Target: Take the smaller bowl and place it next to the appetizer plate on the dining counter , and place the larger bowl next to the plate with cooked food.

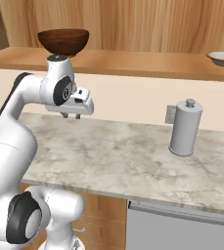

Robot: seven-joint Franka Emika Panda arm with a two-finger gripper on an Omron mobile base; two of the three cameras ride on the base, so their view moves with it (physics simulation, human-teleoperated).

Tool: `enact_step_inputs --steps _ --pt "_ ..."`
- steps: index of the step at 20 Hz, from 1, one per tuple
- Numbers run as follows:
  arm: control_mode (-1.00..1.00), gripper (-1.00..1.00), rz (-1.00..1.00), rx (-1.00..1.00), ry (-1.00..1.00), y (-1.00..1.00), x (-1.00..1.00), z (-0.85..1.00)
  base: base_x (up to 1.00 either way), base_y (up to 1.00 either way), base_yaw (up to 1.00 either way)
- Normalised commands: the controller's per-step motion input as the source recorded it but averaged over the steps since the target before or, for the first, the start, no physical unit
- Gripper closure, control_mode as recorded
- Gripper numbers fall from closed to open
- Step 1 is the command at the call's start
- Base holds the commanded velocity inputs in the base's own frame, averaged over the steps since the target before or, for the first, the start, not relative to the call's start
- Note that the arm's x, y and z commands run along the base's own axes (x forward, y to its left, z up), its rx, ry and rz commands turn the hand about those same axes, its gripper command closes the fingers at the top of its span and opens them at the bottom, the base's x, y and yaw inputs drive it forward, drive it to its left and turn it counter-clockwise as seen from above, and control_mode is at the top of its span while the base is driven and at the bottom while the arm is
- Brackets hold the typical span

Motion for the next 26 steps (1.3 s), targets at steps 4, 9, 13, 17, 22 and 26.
enact_step_inputs --steps 4,9,13,17,22,26 --pt "-1.0 -1.0 0.0 0.0 -0.19 0.0 -0.18 0.0 0.0 0.0 0.0" --pt "-1.0 -1.0 0.0 0.17 -0.51 0.0 -0.34 0.66 0.0 0.0 0.0" --pt "-1.0 -1.0 0.0 0.11 -0.51 0.15 -0.03 1.0 0.0 0.0 0.0" --pt "-1.0 -1.0 -0.09 0.0 -0.26 0.43 -0.07 0.91 0.0 0.0 0.0" --pt "-1.0 -1.0 -0.07 0.01 -0.02 0.34 -0.03 0.94 0.0 0.0 0.0" --pt "-1.0 -1.0 0.0 0.0 0.0 0.27 0.0 0.77 0.0 0.0 0.0"
